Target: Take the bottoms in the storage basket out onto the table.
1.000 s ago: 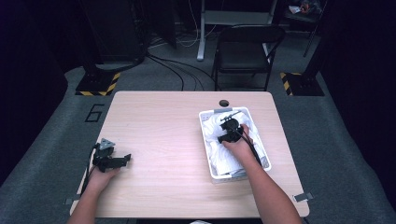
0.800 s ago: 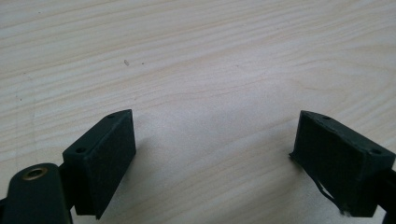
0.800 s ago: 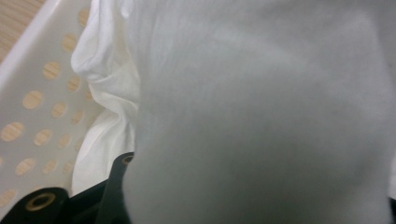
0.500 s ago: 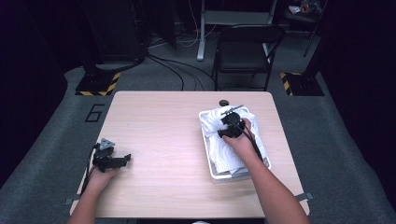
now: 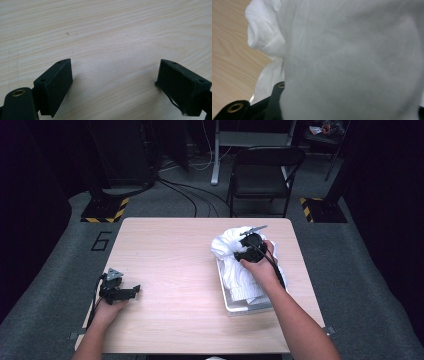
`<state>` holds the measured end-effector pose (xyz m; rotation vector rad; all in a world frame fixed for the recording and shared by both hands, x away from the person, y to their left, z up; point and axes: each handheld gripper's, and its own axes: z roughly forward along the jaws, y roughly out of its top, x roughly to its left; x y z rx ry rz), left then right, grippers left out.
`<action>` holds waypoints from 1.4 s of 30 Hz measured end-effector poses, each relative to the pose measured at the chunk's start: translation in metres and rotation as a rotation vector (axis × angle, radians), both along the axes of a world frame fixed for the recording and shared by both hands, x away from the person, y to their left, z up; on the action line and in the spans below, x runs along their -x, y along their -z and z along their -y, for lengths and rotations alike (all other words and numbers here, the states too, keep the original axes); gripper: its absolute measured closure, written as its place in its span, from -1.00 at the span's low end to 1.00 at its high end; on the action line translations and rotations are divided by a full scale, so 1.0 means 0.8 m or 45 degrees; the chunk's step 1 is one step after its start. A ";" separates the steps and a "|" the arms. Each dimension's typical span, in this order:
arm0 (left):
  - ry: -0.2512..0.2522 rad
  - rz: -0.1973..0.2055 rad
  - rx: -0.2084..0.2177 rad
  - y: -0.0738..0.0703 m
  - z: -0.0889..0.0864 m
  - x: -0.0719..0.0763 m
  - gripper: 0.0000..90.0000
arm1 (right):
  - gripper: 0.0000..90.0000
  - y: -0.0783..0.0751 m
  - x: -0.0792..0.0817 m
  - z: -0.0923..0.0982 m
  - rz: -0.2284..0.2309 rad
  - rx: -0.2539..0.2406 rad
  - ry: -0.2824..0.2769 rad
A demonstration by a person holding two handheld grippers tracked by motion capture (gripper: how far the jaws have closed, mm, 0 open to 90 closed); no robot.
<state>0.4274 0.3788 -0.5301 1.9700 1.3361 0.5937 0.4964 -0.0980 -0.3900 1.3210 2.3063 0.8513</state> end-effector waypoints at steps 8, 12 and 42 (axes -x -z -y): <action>0.000 0.002 0.000 0.000 0.000 0.000 -0.72 | 0.18 -0.025 0.003 0.000 0.035 -0.022 -0.002; 0.000 0.000 0.000 0.000 0.000 0.000 -0.72 | 0.18 -0.034 0.003 0.003 0.040 -0.040 0.002; 0.000 0.000 0.000 0.000 0.000 0.000 -0.72 | 0.18 -0.111 0.019 -0.007 0.143 -0.055 -0.047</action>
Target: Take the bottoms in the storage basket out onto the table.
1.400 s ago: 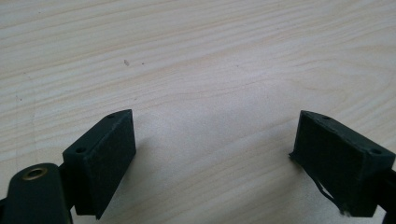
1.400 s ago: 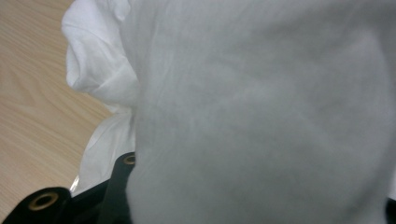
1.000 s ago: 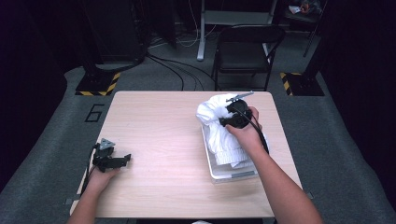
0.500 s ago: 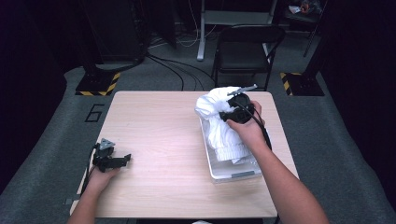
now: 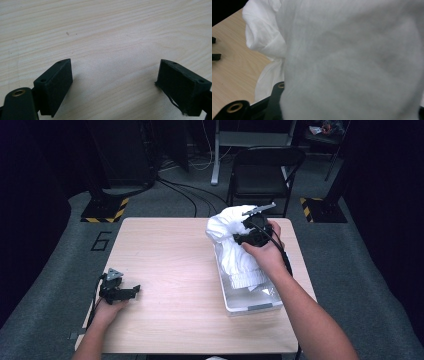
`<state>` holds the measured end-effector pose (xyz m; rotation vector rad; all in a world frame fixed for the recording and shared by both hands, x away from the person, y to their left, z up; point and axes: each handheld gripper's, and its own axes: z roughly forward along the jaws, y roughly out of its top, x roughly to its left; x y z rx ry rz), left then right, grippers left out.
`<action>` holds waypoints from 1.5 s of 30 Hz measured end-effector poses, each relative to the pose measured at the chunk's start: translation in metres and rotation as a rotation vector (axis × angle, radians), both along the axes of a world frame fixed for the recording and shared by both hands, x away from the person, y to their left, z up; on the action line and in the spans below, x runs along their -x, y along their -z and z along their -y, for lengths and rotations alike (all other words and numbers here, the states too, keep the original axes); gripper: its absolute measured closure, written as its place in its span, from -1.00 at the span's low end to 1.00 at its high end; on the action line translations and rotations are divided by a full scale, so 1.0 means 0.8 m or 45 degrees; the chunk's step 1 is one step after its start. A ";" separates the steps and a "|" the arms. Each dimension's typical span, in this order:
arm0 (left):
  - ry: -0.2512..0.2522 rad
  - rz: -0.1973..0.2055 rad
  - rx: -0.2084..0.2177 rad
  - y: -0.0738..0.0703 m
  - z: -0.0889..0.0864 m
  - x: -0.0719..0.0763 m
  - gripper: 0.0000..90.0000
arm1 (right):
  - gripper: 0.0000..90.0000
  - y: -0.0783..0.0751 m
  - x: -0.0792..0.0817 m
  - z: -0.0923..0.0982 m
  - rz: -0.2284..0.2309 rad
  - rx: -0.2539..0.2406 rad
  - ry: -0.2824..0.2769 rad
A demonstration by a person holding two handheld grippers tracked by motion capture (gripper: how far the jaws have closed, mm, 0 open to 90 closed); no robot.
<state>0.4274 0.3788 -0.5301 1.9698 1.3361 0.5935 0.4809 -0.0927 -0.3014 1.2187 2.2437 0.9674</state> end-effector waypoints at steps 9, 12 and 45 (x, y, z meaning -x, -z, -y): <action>0.000 0.000 0.000 0.000 0.000 0.000 -0.72 | 0.17 -0.013 0.005 -0.015 0.015 0.006 -0.047; 0.001 0.000 0.000 0.000 0.000 0.000 -0.72 | 0.17 -0.016 0.005 -0.023 0.027 0.012 -0.077; -0.002 0.004 0.004 0.001 0.000 0.000 -0.72 | 0.17 -0.033 0.024 -0.116 0.021 -0.013 -0.250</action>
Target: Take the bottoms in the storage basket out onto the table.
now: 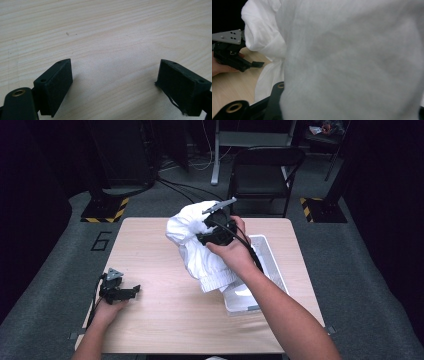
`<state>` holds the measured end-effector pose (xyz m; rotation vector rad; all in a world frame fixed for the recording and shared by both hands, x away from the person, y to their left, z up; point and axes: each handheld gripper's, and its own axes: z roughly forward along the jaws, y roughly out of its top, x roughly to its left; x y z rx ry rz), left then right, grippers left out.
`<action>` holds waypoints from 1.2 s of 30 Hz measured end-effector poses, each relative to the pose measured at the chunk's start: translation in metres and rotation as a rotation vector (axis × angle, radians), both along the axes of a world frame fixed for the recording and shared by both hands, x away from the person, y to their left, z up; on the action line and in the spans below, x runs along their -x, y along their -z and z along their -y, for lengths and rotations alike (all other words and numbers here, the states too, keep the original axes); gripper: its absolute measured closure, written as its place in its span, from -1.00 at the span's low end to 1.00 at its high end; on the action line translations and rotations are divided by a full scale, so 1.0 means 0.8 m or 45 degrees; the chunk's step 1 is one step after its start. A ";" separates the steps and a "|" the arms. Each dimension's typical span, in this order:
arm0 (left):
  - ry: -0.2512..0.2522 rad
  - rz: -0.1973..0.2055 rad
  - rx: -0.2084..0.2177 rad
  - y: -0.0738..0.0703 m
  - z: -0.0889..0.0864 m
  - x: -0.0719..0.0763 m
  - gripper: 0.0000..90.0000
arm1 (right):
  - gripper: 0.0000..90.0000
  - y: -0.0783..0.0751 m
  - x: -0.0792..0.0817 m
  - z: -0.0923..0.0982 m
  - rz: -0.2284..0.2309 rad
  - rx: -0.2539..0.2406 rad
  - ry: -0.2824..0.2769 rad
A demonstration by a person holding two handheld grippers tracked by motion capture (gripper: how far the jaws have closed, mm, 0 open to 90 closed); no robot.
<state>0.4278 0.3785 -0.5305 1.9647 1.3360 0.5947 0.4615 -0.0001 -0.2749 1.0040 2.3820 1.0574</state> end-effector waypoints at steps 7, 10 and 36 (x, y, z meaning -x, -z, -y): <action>-0.001 0.000 0.001 0.000 0.000 0.000 -0.72 | 0.17 -0.004 0.006 -0.020 0.017 -0.017 -0.033; -0.001 0.003 -0.001 0.000 0.000 0.000 -0.72 | 0.17 -0.006 0.007 -0.031 0.014 -0.014 -0.049; 0.002 -0.001 -0.003 0.000 0.000 0.000 -0.72 | 0.16 -0.011 0.014 -0.089 0.018 -0.050 -0.124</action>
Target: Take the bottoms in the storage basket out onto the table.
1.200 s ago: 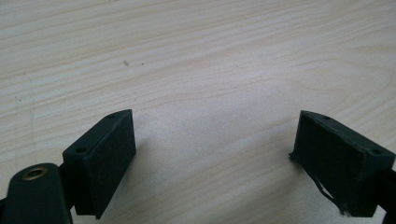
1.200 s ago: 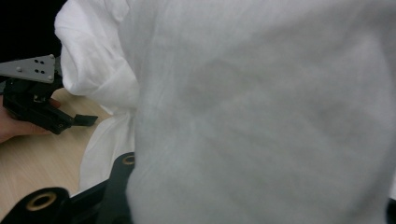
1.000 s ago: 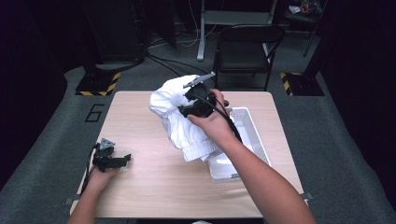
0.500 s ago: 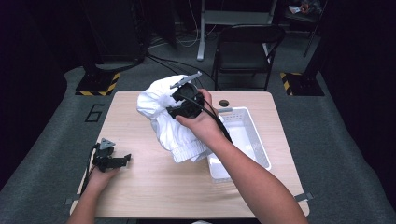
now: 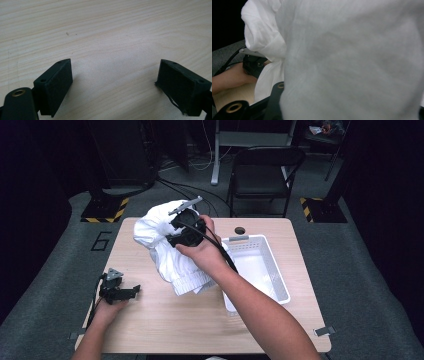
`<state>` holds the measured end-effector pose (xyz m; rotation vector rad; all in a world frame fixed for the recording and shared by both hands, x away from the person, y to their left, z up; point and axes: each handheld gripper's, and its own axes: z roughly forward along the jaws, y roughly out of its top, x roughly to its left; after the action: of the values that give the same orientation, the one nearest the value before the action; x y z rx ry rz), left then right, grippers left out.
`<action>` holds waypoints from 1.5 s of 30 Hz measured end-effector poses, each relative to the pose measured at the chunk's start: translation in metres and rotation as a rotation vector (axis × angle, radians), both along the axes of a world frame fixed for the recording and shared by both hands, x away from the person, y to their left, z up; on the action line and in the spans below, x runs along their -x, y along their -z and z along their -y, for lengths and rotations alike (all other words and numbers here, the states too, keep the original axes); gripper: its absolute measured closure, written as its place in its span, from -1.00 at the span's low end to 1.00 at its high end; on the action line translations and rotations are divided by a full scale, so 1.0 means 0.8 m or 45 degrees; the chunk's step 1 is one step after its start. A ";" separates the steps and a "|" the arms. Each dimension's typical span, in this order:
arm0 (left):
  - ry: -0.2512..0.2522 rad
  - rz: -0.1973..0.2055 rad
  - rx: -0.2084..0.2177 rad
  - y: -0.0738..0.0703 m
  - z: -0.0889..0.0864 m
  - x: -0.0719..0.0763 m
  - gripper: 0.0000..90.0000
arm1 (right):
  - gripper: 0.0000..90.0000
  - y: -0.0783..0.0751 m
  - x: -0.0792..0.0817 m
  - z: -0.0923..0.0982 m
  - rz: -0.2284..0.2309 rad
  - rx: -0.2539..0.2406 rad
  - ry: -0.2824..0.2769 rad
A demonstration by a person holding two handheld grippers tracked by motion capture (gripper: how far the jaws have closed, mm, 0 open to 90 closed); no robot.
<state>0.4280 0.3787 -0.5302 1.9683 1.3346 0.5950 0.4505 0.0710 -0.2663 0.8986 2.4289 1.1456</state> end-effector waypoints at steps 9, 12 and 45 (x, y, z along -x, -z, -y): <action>0.000 0.004 -0.001 0.000 0.000 0.000 -0.72 | 0.16 0.004 -0.002 -0.012 -0.016 -0.014 0.002; 0.000 0.004 -0.001 0.000 0.000 0.000 -0.72 | 0.16 0.007 -0.003 -0.015 -0.022 -0.011 0.011; 0.001 0.005 -0.003 0.000 0.000 0.000 -0.72 | 0.15 0.080 -0.002 -0.020 -0.072 0.002 0.002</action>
<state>0.4281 0.3787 -0.5305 1.9686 1.3314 0.5994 0.4525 0.0872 -0.3304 0.9446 2.4728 1.1321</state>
